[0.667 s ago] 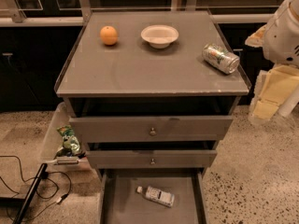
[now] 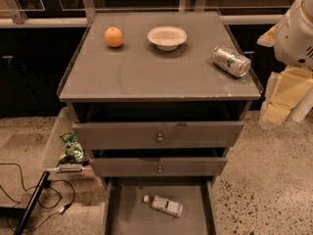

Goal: Pick blue plastic bottle from bottom drawer and place on counter

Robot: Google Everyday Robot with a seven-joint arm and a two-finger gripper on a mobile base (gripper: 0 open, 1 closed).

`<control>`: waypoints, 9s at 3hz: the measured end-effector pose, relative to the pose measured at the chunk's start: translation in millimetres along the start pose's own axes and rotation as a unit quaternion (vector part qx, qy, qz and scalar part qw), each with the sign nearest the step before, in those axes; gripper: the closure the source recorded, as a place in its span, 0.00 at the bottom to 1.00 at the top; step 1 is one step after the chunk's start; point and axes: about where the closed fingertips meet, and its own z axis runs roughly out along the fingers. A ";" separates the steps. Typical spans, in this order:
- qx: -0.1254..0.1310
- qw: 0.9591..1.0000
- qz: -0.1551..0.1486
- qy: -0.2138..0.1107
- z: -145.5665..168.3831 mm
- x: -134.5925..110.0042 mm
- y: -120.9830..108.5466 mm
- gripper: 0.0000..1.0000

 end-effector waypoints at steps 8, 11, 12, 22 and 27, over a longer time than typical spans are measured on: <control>-0.203 0.975 0.081 -0.050 385.9 60.1 159.0 0.00; -0.217 0.969 0.095 -0.070 455.8 57.9 172.8 0.00; -0.200 0.968 0.109 -0.108 528.6 54.4 174.8 0.00; -0.079 0.947 0.119 -0.288 818.5 40.6 177.6 0.00; -0.109 0.943 0.111 -0.294 840.2 45.8 179.3 0.65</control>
Offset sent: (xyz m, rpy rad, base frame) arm -0.0399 -0.0144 -0.2194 0.0093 0.2816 0.0011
